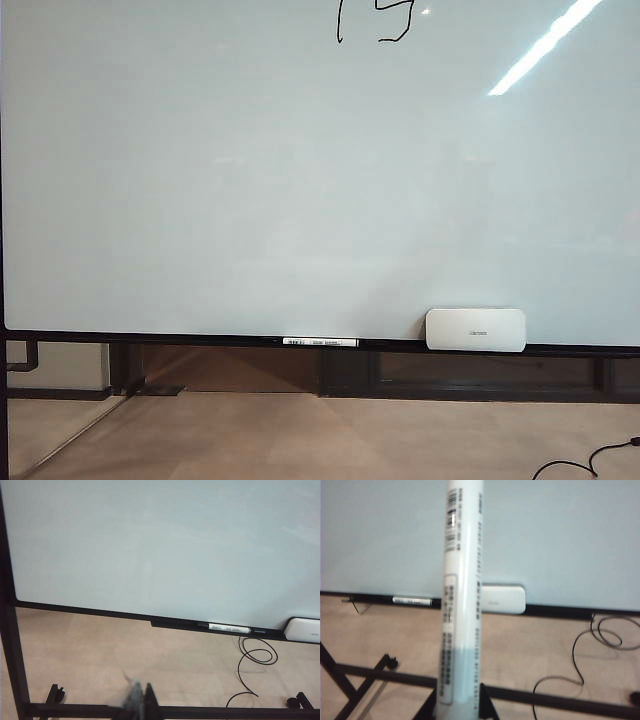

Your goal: Reach to the right to find the marker pen, pick it up, and write the number 19 on the whiteboard.

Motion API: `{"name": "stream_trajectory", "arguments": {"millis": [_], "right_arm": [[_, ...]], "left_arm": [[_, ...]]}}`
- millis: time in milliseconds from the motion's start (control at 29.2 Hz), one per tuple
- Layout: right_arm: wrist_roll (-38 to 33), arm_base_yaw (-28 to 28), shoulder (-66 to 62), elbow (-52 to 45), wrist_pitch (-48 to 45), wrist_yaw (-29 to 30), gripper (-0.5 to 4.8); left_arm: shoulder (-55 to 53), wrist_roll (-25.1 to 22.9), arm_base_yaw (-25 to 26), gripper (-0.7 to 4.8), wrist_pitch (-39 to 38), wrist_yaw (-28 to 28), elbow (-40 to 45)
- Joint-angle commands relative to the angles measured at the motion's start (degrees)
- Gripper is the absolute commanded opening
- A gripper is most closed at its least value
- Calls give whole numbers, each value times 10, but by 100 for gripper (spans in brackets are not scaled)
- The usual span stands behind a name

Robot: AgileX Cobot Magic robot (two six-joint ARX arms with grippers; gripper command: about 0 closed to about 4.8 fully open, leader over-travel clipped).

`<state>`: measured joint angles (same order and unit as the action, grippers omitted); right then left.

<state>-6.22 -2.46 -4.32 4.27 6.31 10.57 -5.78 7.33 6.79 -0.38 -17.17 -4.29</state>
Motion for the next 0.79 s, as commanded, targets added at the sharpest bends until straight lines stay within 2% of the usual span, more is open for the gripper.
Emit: {"name": "stream_trajectory", "arguments": {"millis": [34, 445, 616, 787], "right_arm": [[-6, -1, 0, -22, -10, 24, -1], [-7, -1, 0, -38, 14, 10, -1], [-15, -1, 0, -38, 16, 11, 0], [-15, -1, 0, -38, 16, 11, 0]], "left_arm": [[0, -7, 0, -5, 10, -8, 12], [0, -27, 0, -4, 2, 11, 38], [0, 24, 0, -2, -13, 11, 38], [0, 25, 0, -2, -28, 4, 38]]}}
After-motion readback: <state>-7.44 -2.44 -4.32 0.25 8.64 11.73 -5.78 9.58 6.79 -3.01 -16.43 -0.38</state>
